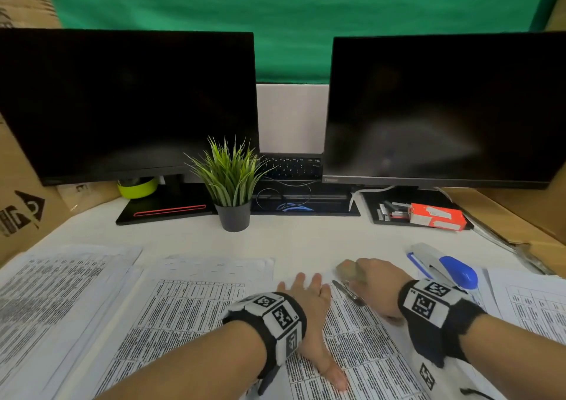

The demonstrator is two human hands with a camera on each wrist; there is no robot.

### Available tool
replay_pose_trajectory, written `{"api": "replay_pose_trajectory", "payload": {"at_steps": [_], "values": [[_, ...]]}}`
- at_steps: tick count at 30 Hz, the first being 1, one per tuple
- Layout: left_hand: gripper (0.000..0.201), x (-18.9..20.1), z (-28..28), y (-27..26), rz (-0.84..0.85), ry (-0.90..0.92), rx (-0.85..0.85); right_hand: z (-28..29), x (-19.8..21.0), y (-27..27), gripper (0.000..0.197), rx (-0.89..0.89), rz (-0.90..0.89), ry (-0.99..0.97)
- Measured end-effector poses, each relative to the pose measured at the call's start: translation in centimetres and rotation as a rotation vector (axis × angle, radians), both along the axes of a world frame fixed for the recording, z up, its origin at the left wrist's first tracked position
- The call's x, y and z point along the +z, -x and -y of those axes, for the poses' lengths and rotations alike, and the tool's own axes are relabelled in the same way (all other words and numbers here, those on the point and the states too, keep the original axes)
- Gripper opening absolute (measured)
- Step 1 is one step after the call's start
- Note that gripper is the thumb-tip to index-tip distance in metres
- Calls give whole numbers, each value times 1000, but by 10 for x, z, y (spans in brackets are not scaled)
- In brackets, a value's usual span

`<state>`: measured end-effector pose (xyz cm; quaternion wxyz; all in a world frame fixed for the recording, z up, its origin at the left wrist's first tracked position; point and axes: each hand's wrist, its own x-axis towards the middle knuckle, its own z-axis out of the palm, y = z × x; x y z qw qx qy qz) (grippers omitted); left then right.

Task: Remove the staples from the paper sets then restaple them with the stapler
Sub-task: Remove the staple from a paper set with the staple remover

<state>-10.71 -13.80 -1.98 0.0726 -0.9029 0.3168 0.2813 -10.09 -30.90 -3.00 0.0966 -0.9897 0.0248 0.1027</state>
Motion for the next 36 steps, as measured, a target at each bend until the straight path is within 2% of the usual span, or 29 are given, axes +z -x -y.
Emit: {"api": "replay_pose_trajectory", "payload": {"at_steps": [6,9,11,15,19,24,28,32,36], "values": [[136,1,-1,0,-12,-6,-3,-16,-3,-17,39,-134,-32,-107],[136,1,0,0,-14,-8,3,-26,6,-21,32,-97,-52,-34],[137,1,0,1,-14,-9,7,-31,17,-22,36,-87,-43,-17],[137,0,-1,0,-13,-2,0,-8,18,-32,34,-184,-20,-107],[131,2,-1,-2,-49,-3,-3,19,26,-9,40,-133,-55,-26],[129,6,5,-1,-51,-47,-22,12,17,11,45,-197,-83,-81],[130,5,6,-2,-51,-51,-18,3,10,2,24,-176,-26,34],[130,3,8,-2,-16,-60,-29,10,14,2,37,-224,-56,-81],[130,1,10,-3,-14,-60,-19,21,20,11,36,-243,-118,-74]]}}
